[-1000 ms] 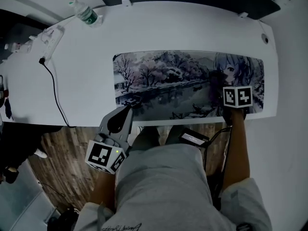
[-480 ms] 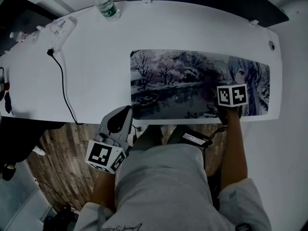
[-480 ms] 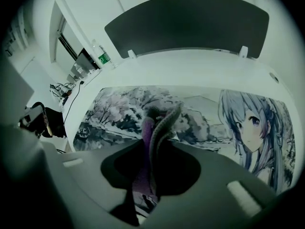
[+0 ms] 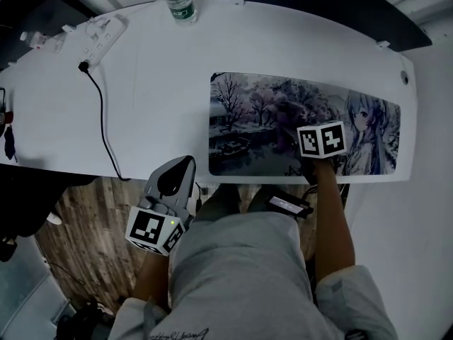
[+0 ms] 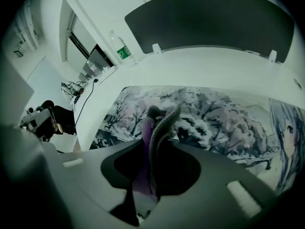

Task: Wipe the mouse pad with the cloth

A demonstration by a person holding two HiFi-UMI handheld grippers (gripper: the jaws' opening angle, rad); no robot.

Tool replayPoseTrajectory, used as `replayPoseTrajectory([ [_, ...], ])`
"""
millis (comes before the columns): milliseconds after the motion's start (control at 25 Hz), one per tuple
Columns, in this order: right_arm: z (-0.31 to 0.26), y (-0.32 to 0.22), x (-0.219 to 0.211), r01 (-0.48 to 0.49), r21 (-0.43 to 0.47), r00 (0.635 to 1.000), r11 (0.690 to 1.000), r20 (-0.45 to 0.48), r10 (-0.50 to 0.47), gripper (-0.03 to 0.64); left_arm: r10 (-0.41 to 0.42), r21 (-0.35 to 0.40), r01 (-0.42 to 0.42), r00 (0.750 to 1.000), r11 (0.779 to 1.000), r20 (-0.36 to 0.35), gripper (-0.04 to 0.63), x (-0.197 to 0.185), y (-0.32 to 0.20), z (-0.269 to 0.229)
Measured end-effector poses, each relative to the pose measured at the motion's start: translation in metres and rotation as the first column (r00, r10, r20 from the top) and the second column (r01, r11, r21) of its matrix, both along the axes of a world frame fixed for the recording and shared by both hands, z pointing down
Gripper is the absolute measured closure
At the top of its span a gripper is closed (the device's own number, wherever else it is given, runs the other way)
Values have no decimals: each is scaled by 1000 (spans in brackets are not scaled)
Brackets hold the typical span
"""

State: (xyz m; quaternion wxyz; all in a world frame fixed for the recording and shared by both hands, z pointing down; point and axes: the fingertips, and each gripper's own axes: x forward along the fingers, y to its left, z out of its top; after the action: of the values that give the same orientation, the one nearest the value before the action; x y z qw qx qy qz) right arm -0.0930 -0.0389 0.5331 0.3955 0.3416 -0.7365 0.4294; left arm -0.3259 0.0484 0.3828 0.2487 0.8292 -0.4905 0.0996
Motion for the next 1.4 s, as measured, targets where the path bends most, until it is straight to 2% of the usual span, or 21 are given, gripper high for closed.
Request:
replayPoseTrajectory([
  [480, -1, 6, -105, 145, -9, 988, 989, 56, -144, 528, -85, -22, 84, 996, 996, -9, 575, -51, 15, 8],
  [960, -2, 18, -190, 279, 28, 956, 960, 85, -281, 528, -119, -23, 119, 993, 993, -12, 576, -69, 20, 10],
  [1200, -4, 21, -198, 308, 32, 944, 951, 117, -309, 528, -129, -24, 129, 992, 991, -10, 576, -69, 21, 9],
  [1400, -15, 19, -180, 308, 99, 934, 946, 155, -321, 526, -109, -26, 109, 994, 994, -5, 577, -55, 19, 12],
])
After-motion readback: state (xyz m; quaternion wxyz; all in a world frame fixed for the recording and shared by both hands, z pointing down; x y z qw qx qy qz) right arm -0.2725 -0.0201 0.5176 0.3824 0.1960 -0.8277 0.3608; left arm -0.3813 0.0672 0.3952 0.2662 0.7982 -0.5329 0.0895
